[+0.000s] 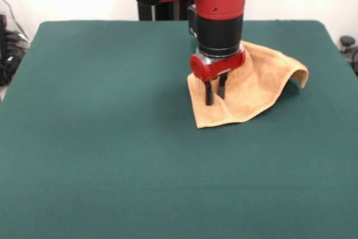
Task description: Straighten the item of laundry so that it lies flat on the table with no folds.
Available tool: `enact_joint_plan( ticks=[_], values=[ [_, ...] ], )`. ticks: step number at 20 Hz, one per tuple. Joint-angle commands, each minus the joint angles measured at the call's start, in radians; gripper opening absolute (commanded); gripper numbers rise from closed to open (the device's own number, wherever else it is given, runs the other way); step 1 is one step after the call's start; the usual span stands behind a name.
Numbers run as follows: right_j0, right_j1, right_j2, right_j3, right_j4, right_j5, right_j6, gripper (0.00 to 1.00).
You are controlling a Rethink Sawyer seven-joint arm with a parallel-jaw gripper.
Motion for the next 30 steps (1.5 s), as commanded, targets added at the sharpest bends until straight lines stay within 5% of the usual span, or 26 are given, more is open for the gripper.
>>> enact_joint_plan(
  ticks=[1,10,20,30],
  values=[
    [0.043,0.093,0.052,-0.053,-0.094,-0.071,-0.045,0.00],
    [0.049,0.006,0.038,-0.083,-0.077,0.031,-0.081,0.00],
    [0.044,-0.012,0.098,-0.263,-0.111,0.200,-0.299,0.00],
    [-0.076,0.034,0.186,-0.351,-0.101,0.329,-0.542,0.00]
  ],
)
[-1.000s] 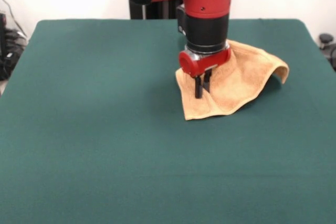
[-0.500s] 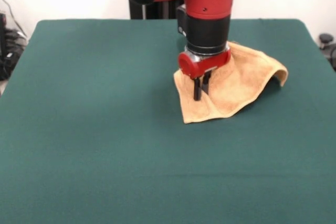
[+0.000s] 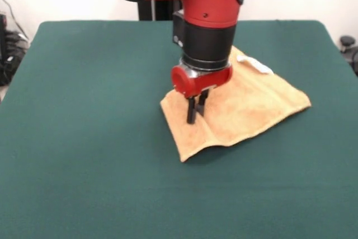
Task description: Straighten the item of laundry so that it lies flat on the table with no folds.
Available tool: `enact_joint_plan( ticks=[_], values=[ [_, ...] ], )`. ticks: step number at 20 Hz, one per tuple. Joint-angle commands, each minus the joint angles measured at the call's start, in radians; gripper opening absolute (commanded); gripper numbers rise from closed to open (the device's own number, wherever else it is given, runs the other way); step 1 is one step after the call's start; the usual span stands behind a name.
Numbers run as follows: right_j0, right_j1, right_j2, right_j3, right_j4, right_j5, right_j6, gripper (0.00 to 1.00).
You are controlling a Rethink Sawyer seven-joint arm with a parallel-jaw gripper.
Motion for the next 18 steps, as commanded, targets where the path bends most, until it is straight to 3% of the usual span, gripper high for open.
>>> enact_joint_plan(
  ticks=[1,12,13,18],
  values=[
    [-0.074,0.052,0.152,-0.168,-0.037,0.165,-0.486,0.00],
    [-0.114,0.101,0.185,-0.234,-0.029,0.210,-0.611,0.00],
    [-0.113,0.102,0.183,-0.232,-0.020,0.191,-0.589,1.00],
    [-0.129,0.097,0.218,-0.204,0.010,0.168,-0.611,1.00]
  ],
)
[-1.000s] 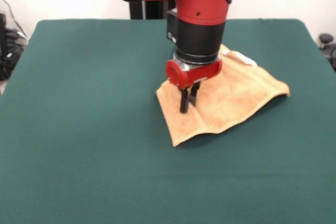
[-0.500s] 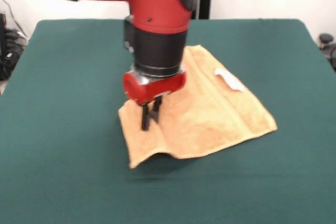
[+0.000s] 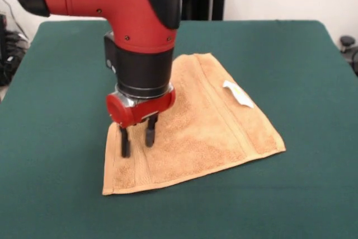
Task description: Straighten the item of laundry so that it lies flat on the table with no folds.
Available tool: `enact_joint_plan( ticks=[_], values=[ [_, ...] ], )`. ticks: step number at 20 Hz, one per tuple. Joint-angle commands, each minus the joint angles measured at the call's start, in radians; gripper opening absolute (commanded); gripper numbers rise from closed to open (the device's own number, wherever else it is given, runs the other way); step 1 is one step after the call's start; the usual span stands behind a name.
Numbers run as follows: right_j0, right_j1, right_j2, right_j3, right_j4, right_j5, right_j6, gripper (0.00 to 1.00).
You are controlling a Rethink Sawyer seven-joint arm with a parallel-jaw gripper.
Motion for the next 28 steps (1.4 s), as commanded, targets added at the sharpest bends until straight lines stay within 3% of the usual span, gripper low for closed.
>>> enact_joint_plan(
  ticks=[1,10,16,21,28],
  values=[
    [0.016,-0.001,0.129,0.000,0.018,0.076,-0.297,1.00],
    [0.048,-0.098,0.087,0.074,0.044,0.135,-0.215,1.00],
    [0.026,-0.165,0.068,0.204,0.053,0.105,-0.165,1.00],
    [-0.060,-0.198,0.070,0.374,0.129,-0.080,0.065,1.00],
    [-0.076,-0.265,-0.032,0.523,0.250,-0.354,0.412,1.00]
  ],
)
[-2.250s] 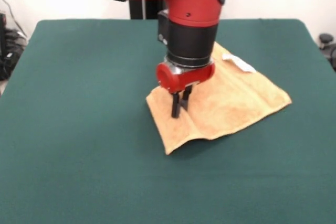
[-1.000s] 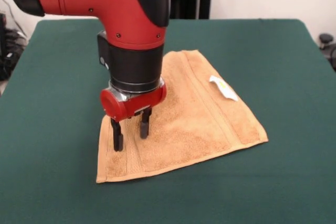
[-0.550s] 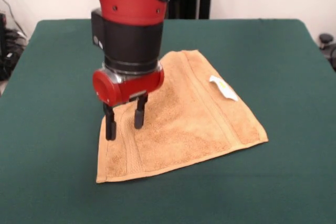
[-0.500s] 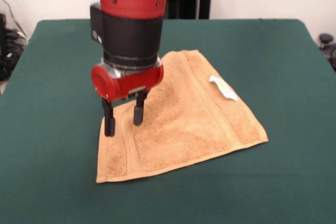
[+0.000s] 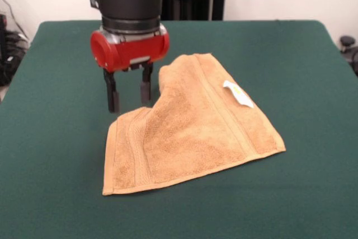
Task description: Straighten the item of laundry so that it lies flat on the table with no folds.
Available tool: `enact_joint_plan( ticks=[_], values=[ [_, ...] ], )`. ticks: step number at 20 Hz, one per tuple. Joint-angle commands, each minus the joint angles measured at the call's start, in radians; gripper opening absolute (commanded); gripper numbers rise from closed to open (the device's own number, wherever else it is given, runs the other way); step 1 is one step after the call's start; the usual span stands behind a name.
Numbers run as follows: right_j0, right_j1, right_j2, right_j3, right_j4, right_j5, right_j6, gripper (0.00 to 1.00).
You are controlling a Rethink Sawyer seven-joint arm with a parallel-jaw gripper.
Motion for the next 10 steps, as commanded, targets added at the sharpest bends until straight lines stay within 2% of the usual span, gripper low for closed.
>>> enact_joint_plan(
  ticks=[1,6,10],
  values=[
    [-0.003,-0.036,-0.050,0.301,0.138,-0.271,0.447,1.00],
    [-0.008,-0.024,-0.097,0.367,0.227,-0.408,0.496,1.00],
    [-0.003,-0.027,-0.110,0.400,0.296,-0.432,0.510,1.00]
  ],
)
